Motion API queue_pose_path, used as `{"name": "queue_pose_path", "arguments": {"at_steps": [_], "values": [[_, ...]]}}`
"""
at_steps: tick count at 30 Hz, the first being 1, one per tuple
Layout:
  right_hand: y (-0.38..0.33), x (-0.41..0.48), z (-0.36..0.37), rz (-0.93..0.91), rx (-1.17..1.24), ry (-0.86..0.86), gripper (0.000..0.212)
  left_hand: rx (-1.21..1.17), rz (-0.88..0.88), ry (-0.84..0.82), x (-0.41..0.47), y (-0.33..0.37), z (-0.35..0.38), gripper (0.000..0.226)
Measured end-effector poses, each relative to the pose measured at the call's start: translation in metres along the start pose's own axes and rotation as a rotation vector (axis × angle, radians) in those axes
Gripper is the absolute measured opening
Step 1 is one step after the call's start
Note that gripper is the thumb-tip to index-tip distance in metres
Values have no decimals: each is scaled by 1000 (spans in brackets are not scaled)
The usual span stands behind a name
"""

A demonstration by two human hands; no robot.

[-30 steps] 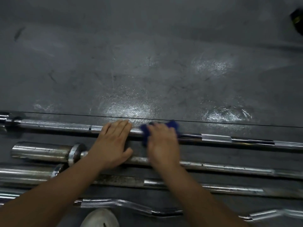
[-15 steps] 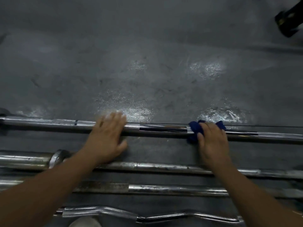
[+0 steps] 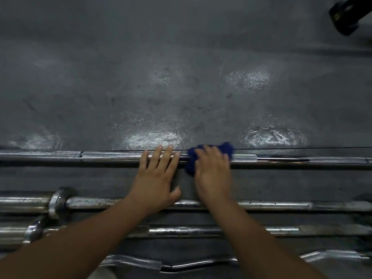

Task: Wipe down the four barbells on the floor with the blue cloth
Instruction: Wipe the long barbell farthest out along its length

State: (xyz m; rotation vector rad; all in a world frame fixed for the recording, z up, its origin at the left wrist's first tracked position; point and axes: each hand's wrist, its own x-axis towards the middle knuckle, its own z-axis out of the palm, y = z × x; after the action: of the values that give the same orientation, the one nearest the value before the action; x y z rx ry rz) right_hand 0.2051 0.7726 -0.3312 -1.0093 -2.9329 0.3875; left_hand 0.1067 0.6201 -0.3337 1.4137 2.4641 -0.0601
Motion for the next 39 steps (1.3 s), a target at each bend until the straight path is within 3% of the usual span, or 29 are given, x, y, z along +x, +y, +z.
{"name": "queue_pose_path", "arguments": {"at_steps": [2, 4, 8, 11, 17, 26, 32, 39], "values": [[-8, -3, -4, -211, 27, -91, 39, -4, -2, -7, -2, -2, -2, 92], [20, 6, -18, -250, 4, -140, 40, -3, 2, -2, -8, -9, -6, 89], [59, 9, -51, 71, 59, -156, 32, -1, -29, 10, -32, -16, -22, 89], [44, 3, -76, 171, 156, -194, 37, -6, -30, 28, -48, -1, -38, 89], [11, -53, -151, 37, 305, -111, 24, 11, 19, 169, -74, 16, -106, 93], [13, -89, -225, 87, 345, 116, 35, 30, 147, 235, -107, 36, -192, 93], [37, -95, -214, 129, 488, 171, 35, 106, 200, 178, -104, 39, -193, 93], [91, -90, -194, 188, 558, 154, 33, 25, 120, 121, -83, 65, -178, 95]]}}
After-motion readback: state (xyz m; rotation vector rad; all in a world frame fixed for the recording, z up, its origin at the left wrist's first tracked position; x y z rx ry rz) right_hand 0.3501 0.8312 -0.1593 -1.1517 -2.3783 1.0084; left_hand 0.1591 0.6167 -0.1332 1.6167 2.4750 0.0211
